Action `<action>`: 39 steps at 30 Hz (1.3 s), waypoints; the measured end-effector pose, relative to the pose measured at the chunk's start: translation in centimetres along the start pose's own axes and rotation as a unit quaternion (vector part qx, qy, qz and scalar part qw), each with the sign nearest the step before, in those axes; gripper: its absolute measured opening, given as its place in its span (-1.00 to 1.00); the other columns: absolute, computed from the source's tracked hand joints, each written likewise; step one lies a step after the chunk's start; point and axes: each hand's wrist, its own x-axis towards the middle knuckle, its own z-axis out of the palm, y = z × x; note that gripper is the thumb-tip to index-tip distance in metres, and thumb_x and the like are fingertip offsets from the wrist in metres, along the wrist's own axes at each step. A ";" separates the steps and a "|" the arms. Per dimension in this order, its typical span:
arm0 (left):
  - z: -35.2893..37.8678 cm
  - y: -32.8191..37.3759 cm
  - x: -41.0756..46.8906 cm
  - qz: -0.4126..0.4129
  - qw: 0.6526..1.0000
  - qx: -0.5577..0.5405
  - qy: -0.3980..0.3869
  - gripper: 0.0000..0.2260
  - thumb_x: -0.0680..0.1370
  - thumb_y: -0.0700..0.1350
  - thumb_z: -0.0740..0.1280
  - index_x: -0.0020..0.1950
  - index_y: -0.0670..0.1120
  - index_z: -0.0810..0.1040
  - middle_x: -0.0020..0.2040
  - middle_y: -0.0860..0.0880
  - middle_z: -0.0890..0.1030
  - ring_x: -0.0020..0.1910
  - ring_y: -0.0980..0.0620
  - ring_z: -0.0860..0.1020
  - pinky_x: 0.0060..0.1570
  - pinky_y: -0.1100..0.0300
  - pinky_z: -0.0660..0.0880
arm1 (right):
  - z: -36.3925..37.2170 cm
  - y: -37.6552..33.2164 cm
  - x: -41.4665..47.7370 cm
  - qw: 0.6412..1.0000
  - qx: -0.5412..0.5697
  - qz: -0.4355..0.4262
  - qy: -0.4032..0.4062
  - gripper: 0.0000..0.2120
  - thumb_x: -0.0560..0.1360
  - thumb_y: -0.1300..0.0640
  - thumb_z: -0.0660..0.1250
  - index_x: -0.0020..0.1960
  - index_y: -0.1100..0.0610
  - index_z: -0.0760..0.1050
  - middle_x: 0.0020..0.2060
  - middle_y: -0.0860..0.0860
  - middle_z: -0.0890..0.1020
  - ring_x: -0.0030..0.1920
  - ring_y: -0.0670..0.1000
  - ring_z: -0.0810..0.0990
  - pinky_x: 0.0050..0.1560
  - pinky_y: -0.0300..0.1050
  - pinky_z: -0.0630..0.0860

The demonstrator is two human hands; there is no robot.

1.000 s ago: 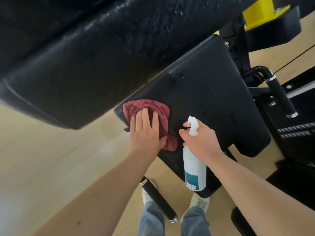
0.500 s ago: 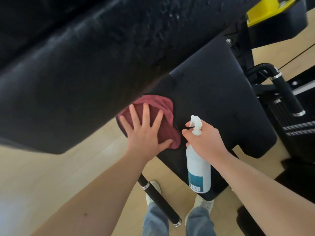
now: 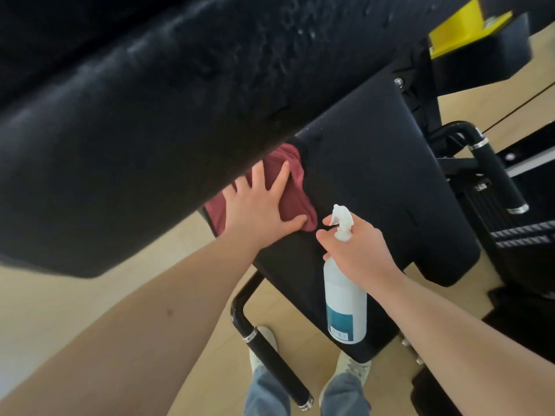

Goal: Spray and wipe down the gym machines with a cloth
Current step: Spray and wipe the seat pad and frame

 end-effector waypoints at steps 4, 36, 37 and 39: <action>-0.4 1.8 2.3 0.010 1.000 -0.018 0.002 -0.12 0.43 0.59 0.04 0.64 0.26 -0.17 0.67 -0.13 -0.19 0.59 -0.42 -0.07 0.44 -0.50 -0.04 | -1.5 -0.2 0.1 0.999 -0.015 -0.001 0.028 -0.85 0.52 -0.11 0.33 -0.05 -0.04 0.49 -0.25 -0.10 0.65 -0.21 -0.07 0.69 -0.06 -0.04 0.65; -2.2 15.5 13.7 0.157 0.982 0.099 0.029 -0.16 0.42 0.61 -0.11 0.63 0.29 -0.17 0.68 -0.05 -0.24 0.58 -0.42 -0.32 0.36 -0.62 -0.17 | -13.0 6.7 7.7 0.998 0.044 0.035 0.008 -0.91 0.54 -0.14 0.33 -0.05 -0.16 0.47 -0.23 -0.16 0.62 -0.20 -0.10 0.67 -0.17 -0.21 0.56; -2.6 16.6 15.1 0.166 0.981 0.097 0.035 -0.16 0.42 0.61 -0.11 0.63 0.29 -0.16 0.68 -0.05 -0.23 0.58 -0.41 -0.32 0.36 -0.62 -0.17 | -13.7 7.0 7.8 0.998 0.047 0.038 0.010 -0.91 0.54 -0.15 0.33 -0.01 -0.19 0.46 -0.22 -0.16 0.62 -0.19 -0.10 0.67 -0.19 -0.22 0.54; -3.5 19.3 17.8 0.178 0.979 0.098 0.036 -0.17 0.42 0.60 -0.10 0.63 0.31 -0.12 0.69 -0.05 -0.20 0.58 -0.41 -0.31 0.37 -0.62 -0.18 | -14.6 7.5 7.9 0.997 0.053 0.044 0.021 -0.89 0.54 -0.15 0.33 0.04 -0.23 0.44 -0.22 -0.17 0.62 -0.19 -0.11 0.66 -0.21 -0.23 0.51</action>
